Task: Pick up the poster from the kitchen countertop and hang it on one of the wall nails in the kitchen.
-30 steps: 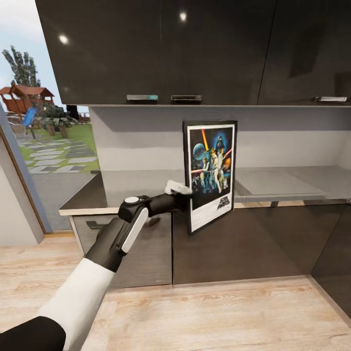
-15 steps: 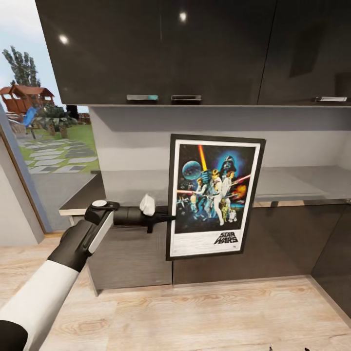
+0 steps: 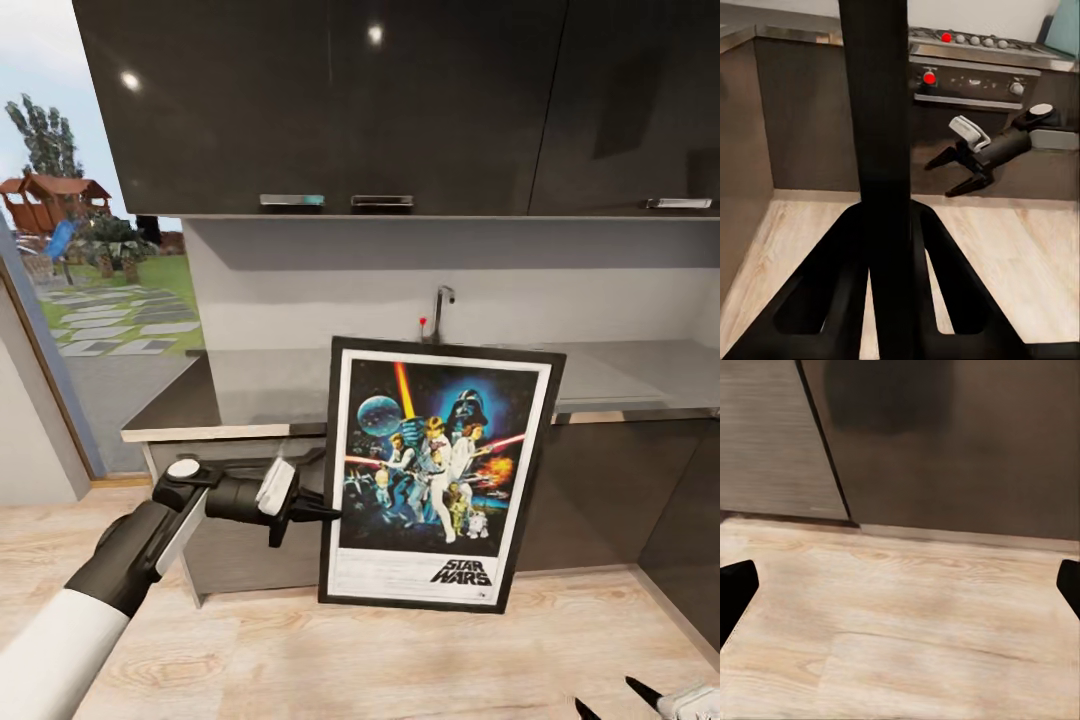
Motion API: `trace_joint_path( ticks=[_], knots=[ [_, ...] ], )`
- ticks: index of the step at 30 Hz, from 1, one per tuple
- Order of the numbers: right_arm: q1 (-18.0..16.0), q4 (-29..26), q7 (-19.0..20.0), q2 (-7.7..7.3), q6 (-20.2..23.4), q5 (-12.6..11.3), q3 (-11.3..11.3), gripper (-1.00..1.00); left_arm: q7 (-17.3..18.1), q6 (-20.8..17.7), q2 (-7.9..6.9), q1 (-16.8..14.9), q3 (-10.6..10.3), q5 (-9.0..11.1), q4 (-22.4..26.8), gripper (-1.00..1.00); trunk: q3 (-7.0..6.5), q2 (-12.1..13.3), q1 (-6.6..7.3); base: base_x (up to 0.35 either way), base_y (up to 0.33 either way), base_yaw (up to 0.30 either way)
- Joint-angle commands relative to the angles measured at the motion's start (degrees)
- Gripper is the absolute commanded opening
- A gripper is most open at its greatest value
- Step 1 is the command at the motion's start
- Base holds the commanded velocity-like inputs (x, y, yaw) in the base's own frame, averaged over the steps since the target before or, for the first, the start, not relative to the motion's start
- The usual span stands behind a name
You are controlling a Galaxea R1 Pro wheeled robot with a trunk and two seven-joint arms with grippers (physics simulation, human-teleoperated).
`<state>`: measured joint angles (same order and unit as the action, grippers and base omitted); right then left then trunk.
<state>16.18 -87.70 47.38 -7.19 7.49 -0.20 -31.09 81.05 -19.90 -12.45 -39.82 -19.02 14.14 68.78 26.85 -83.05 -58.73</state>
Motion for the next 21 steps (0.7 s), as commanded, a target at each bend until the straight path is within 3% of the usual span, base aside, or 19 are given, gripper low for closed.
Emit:
trace_joint_path(
  ticks=[1, 4, 7, 8, 12, 17, 21],
  knots=[
    [-0.5, -0.3, 2.0, -0.59, 1.2, -0.1, -0.8, 1.0, 0.5, -0.1, -0.12, 0.3, -0.1, 0.3, 0.0, -1.0, 0.05, 0.0, 0.0, 0.0, 0.0, 0.0],
    [-1.2, -0.5, 4.1, -1.52, 1.8, -0.3, -1.5, 1.0, 0.9, 0.2, -0.16, 0.6, -0.1, 0.3, -0.1, -1.0, 0.05, 0.0, 0.0, 0.0, 0.0, 0.0],
    [-4.0, -0.7, 12.9, -4.55, 3.0, -1.9, -2.0, 1.0, 1.3, 0.4, -0.2, 1.6, -0.2, 0.3, -0.1, -1.0, 0.05, 0.0, 0.0, 0.0, 0.0, 0.0],
    [-5.5, -0.7, 16.6, -5.92, 5.2, -2.4, -2.1, 1.0, 1.4, 0.4, -0.2, 1.8, -0.2, 0.3, -0.2, -1.0, 0.05, 0.0, 0.0, 0.0, 0.0, 0.0],
    [-11.4, -0.6, 25.5, -9.49, 13.9, -3.2, -2.2, 1.0, 1.6, 0.5, -0.19, 2.8, -0.2, 0.3, -0.1, -1.0, 0.05, 0.0, 0.0, 0.0, 0.0, 0.0],
    [-16.9, -0.5, 34.2, -11.36, 18.4, -3.4, -2.0, 1.0, 2.5, 0.5, -0.18, 3.7, -0.2, 0.3, -0.1, -1.0, 0.05, 0.0, 0.0, 0.0, 0.0, 0.0],
    [-18.4, -0.4, 36.0, -11.62, 19.2, -3.5, -1.9, 1.0, 2.7, 0.5, -0.17, 3.8, -0.2, 0.3, 0.0, -1.0, 0.05, 0.0, 0.0, 0.0, 0.0, 0.0]
  ],
)
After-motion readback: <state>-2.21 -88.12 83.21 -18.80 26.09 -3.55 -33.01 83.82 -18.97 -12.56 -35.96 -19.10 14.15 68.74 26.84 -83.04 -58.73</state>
